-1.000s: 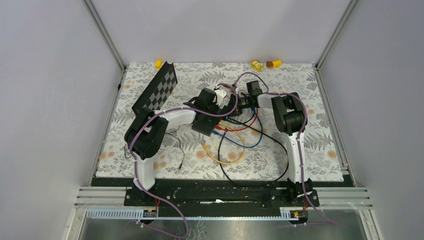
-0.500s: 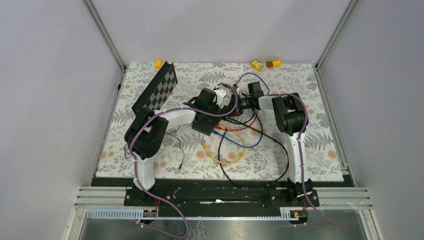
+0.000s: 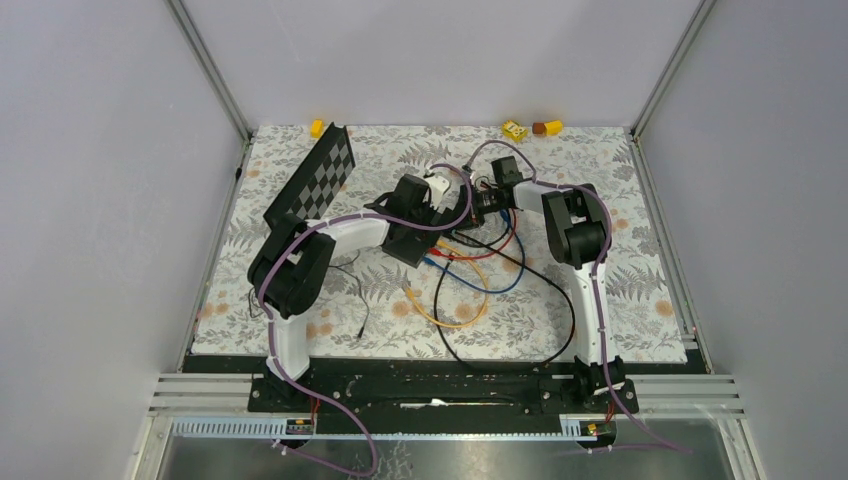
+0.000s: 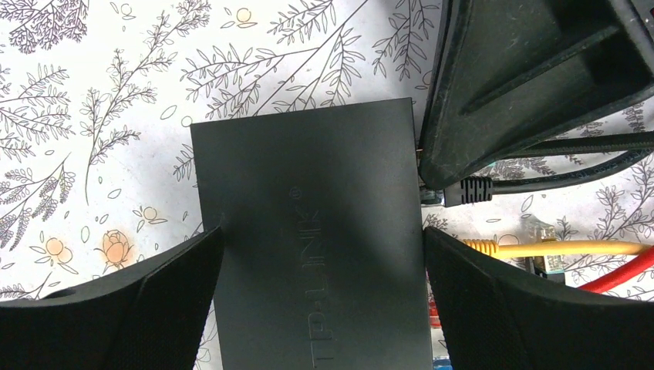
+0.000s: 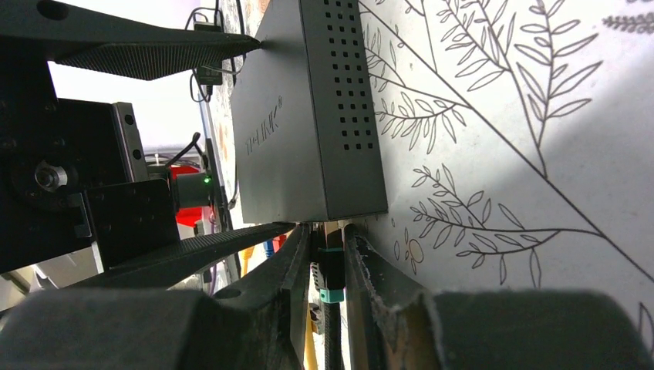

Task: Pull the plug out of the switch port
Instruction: Pull the connector from the switch port.

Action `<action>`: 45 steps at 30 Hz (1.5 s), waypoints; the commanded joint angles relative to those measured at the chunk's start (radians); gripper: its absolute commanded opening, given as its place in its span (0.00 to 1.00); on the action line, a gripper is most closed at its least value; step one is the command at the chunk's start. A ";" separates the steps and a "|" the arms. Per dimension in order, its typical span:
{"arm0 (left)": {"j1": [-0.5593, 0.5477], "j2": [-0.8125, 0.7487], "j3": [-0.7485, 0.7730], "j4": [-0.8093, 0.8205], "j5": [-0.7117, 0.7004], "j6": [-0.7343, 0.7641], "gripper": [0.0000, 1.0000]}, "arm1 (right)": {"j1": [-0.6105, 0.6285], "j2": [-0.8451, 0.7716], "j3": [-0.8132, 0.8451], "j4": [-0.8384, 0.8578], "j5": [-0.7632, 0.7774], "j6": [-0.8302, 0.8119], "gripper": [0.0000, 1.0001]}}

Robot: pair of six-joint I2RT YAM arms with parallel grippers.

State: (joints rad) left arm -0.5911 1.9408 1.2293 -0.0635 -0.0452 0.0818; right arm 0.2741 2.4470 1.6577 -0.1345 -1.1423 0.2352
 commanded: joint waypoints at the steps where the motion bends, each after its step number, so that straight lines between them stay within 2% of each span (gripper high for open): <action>1: 0.044 0.005 -0.020 -0.080 -0.107 0.031 0.98 | -0.043 0.022 -0.045 -0.060 0.071 -0.016 0.00; 4: 0.045 0.009 -0.016 -0.079 -0.107 0.026 0.98 | -0.039 -0.019 -0.164 0.178 0.061 0.144 0.00; 11: 0.045 0.019 -0.010 -0.081 -0.100 0.018 0.98 | -0.020 -0.087 -0.300 0.373 0.121 0.283 0.00; 13: 0.045 0.021 -0.008 -0.081 -0.100 0.017 0.98 | -0.019 -0.092 -0.301 0.375 0.128 0.285 0.04; 21: 0.045 0.018 -0.008 -0.085 -0.088 0.012 0.98 | -0.021 -0.091 -0.249 0.331 0.129 0.262 0.29; 26: 0.046 0.017 -0.008 -0.085 -0.084 0.010 0.98 | -0.022 -0.077 -0.234 0.326 0.132 0.279 0.38; 38: 0.045 0.020 -0.007 -0.086 -0.078 0.010 0.98 | -0.013 -0.070 -0.193 0.292 0.152 0.284 0.43; 45: 0.045 0.020 -0.008 -0.089 -0.078 0.010 0.98 | 0.009 -0.037 -0.151 0.266 0.154 0.284 0.42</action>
State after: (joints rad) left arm -0.5705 1.9408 1.2297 -0.0731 -0.0547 0.0803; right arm 0.2710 2.3634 1.4700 0.1719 -1.0634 0.5518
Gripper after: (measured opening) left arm 0.980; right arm 0.421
